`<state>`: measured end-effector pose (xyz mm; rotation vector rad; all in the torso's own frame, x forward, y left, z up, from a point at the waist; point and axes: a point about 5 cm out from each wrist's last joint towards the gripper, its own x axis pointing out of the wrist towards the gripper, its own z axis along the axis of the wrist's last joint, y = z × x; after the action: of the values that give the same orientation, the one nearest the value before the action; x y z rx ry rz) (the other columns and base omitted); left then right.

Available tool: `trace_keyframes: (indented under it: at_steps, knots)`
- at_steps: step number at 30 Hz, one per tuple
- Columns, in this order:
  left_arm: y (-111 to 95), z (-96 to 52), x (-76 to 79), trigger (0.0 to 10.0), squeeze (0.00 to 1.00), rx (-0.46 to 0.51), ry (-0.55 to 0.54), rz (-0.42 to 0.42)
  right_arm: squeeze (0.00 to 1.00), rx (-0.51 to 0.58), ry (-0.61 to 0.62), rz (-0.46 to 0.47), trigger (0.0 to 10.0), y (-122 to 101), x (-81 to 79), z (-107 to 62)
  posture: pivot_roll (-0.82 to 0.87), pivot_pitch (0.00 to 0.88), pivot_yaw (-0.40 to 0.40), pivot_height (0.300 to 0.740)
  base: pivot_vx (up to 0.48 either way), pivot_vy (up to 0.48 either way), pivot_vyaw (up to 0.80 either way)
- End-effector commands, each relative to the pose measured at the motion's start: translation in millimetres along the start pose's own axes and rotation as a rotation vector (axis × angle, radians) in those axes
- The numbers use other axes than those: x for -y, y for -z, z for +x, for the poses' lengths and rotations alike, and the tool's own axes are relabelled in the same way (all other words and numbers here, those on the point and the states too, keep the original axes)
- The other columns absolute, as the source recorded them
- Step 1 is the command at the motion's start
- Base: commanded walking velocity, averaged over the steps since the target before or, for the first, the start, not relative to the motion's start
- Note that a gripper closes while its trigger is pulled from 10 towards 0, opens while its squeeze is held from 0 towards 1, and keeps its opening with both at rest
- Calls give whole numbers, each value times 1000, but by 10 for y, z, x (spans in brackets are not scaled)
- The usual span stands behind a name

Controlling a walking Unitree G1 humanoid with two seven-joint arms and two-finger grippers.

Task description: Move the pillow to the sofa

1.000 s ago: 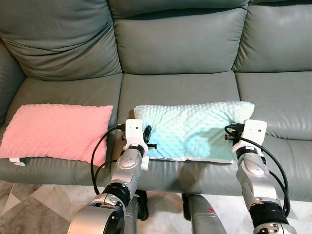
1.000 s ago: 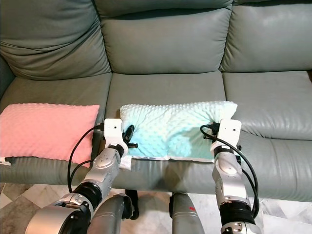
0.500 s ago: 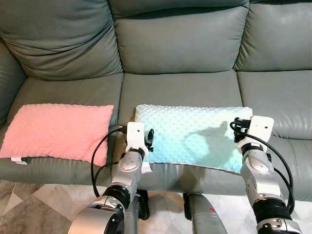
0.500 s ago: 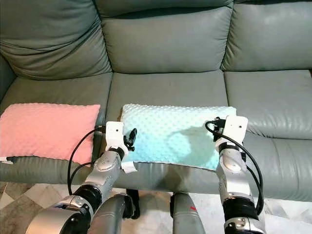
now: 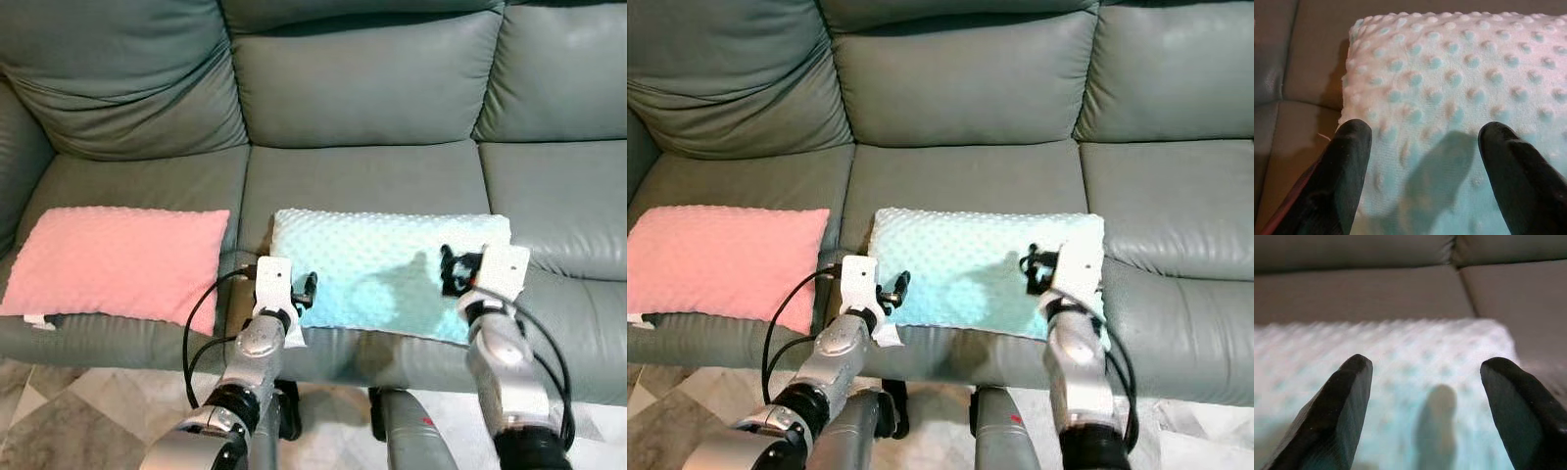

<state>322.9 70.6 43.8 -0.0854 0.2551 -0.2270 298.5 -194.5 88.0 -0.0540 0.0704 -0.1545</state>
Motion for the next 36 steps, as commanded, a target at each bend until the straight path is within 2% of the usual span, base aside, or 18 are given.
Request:
trace_keyframes:
  at_steps: [1,4,6,9,11,12,14,15,19,21,22,27,28,29,31,35,36]
  knots:
    - [101,-67,-122,10000,1000,-27,-8,-5,1000,-76,21,-50,10000,132,-6,-172,-83,425,156,740,0,0,0]
    - [85,-82,-179,10000,1000,-22,1,-9,1000,-128,52,-94,10000,193,25,-315,-82,424,154,740,0,0,0]
    - [44,-119,-226,10000,1000,4,42,8,1000,-169,65,-141,10000,229,45,-500,-83,420,153,740,0,0,0]
    - [34,-149,-259,10000,1000,9,56,22,1000,-184,86,-169,10000,237,78,-601,-84,419,152,740,0,0,0]
    - [31,-200,-293,10000,1000,13,85,38,1000,-249,113,-184,10000,364,143,-738,-84,412,149,740,0,0,0]
    - [32,-250,-320,10000,1000,15,105,59,1000,-321,140,-173,10000,479,201,-844,-80,410,149,740,0,0,0]
    - [34,-282,-339,10000,1000,11,112,75,1000,-371,157,-166,10000,541,240,-908,-79,409,149,740,0,0,0]
    - [44,-356,-398,10000,1000,1,119,74,1000,-409,168,-169,10000,599,283,-947,-79,408,148,740,0,0,0]
    - [46,-445,-482,10000,1000,-4,118,81,1000,-463,170,-162,10000,676,327,-952,-76,406,148,740,0,0,0]
    - [55,-548,-606,10000,1000,-20,92,94,1000,-560,168,-155,10000,843,386,-919,-67,403,148,740,0,0,0]
    - [54,-575,-636,10000,1000,-23,86,93,1000,-570,171,-153,10000,876,411,-899,-67,403,148,740,0,0,0]
    - [40,-690,-730,10000,1000,-34,61,92,1000,-587,157,-176,10000,960,500,-788,-46,400,148,740,0,0,0]
    - [29,-747,-760,10000,1000,-41,53,93,1000,-584,152,-212,10000,978,549,-729,-41,400,148,740,0,0,0]
    - [29,-747,-760,10000,1000,-41,53,93,1000,-584,152,-212,10000,978,549,-729,-41,400,148,740,0,0,0]
    - [20,-817,-786,10000,1000,-52,38,92,1000,-572,176,-245,10000,980,643,-626,-28,400,152,740,0,0,0]
    - [16,-860,-791,10000,1000,-66,42,93,1000,-542,184,-266,10000,955,684,-523,-16,401,157,740,0,0,0]
    - [10,-878,-789,10000,0,-71,45,92,1000,-544,184,-275,10000,962,701,-481,-10,400,158,740,0,0,0]
